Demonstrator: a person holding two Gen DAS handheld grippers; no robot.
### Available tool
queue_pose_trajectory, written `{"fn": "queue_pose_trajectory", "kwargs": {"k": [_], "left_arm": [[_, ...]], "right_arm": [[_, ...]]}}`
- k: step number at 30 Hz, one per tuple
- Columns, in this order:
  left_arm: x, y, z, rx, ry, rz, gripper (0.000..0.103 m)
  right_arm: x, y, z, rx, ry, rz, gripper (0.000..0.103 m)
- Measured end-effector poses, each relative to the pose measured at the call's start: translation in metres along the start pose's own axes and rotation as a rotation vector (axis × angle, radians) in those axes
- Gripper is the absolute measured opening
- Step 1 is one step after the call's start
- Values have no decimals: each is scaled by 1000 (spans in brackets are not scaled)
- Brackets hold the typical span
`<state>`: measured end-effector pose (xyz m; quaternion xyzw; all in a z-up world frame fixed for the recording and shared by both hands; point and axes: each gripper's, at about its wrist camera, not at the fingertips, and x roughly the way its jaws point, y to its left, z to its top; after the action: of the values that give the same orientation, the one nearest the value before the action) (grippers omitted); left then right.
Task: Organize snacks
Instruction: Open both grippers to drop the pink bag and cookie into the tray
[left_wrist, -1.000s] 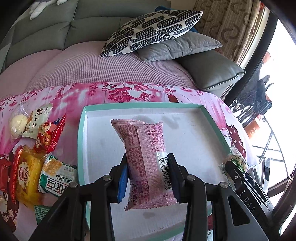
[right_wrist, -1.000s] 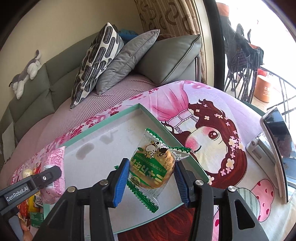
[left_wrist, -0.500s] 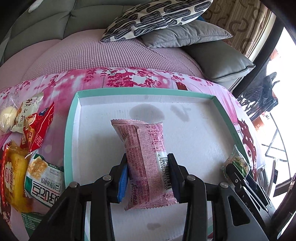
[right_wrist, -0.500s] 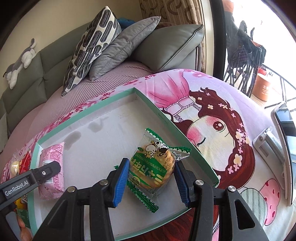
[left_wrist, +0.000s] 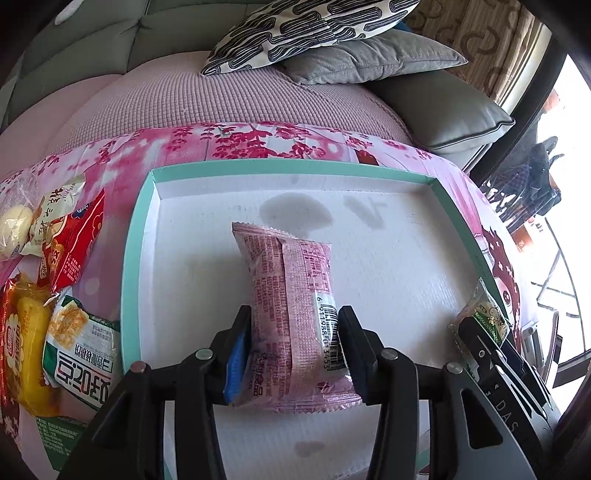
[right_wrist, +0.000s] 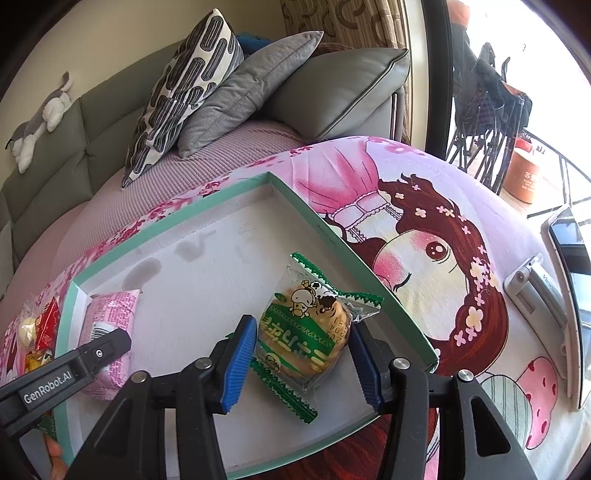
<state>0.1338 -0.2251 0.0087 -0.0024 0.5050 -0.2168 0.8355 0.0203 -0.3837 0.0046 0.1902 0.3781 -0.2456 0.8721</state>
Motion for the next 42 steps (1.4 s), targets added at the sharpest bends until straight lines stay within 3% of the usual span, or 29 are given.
{"fn": "queue_pose_trajectory", "kwargs": {"k": [7, 9, 11, 18, 22, 25, 30, 32, 42], "left_arm": [[-5, 0, 0, 2, -8, 20, 52], [-12, -2, 1, 10, -24, 15, 54], [-20, -5, 3, 16, -44, 7, 66], [-41, -10, 9, 29, -93, 12, 66], [-44, -6, 10, 24, -106, 53, 68], [-44, 0, 9, 2, -128, 92, 89], [-45, 12, 8, -9, -171, 162, 96], [-47, 16, 7, -12, -190, 178, 100], [-65, 28, -6, 3, -325, 208, 100]], "right_arm": [[-3, -1, 1, -3, -17, 0, 68], [-5, -5, 2, 15, -17, 1, 68], [-8, -9, 4, 36, -20, 8, 68], [-18, -13, 8, 51, -39, 6, 68], [-19, -12, 8, 46, -44, 13, 68], [-17, -9, 7, 28, -43, 11, 80], [-19, -7, 6, 15, -61, 29, 103], [-20, -4, 6, -3, -70, 16, 103], [-24, 6, 4, -62, -84, 0, 103]]}}
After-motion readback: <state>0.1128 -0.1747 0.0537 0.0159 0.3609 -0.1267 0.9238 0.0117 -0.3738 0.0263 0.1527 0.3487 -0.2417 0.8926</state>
